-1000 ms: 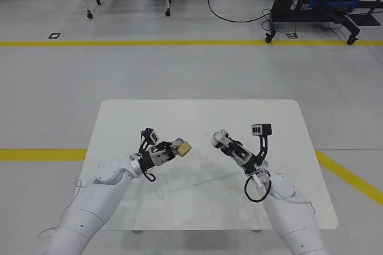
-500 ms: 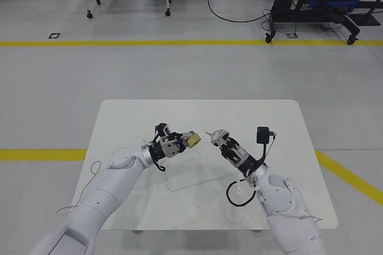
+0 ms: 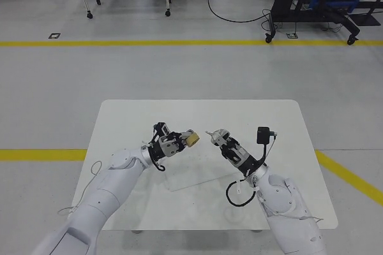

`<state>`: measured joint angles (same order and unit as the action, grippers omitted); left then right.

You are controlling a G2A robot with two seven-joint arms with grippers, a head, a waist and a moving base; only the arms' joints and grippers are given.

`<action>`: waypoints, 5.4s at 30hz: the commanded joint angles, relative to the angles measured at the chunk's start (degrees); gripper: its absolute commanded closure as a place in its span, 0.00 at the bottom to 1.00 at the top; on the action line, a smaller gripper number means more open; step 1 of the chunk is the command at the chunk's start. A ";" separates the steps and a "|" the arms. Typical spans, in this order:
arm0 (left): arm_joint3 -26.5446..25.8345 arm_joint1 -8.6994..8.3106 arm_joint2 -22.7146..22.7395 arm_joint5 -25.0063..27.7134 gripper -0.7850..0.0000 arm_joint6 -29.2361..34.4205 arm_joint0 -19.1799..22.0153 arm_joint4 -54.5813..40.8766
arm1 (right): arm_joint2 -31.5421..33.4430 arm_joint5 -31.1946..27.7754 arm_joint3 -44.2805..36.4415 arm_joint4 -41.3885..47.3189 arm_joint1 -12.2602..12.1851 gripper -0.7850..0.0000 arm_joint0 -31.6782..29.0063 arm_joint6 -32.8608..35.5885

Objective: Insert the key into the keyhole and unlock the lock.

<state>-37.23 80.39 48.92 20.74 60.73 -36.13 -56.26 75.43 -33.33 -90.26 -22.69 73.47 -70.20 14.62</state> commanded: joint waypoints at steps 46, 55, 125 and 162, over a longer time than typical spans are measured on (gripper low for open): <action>-11.26 3.30 2.43 27.26 1.00 -31.50 -6.54 17.37 | -5.58 11.50 -7.74 -1.12 1.75 1.00 -5.50 -16.35; -8.91 5.77 1.24 29.42 1.00 -28.81 -5.31 11.30 | -8.40 11.43 -5.24 0.48 2.72 1.00 -3.54 -19.19; 3.98 9.12 8.39 24.84 1.00 -11.26 0.95 16.54 | -2.90 17.29 -8.29 -4.38 2.77 1.00 -6.82 -5.61; 4.85 9.80 9.85 24.74 1.00 -10.01 0.11 19.48 | -4.37 21.35 -8.26 -5.33 2.82 1.00 -5.10 -3.68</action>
<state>-32.38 90.15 58.80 45.46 50.75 -35.98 -36.88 71.09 -11.98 -98.48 -28.04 76.29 -75.31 10.91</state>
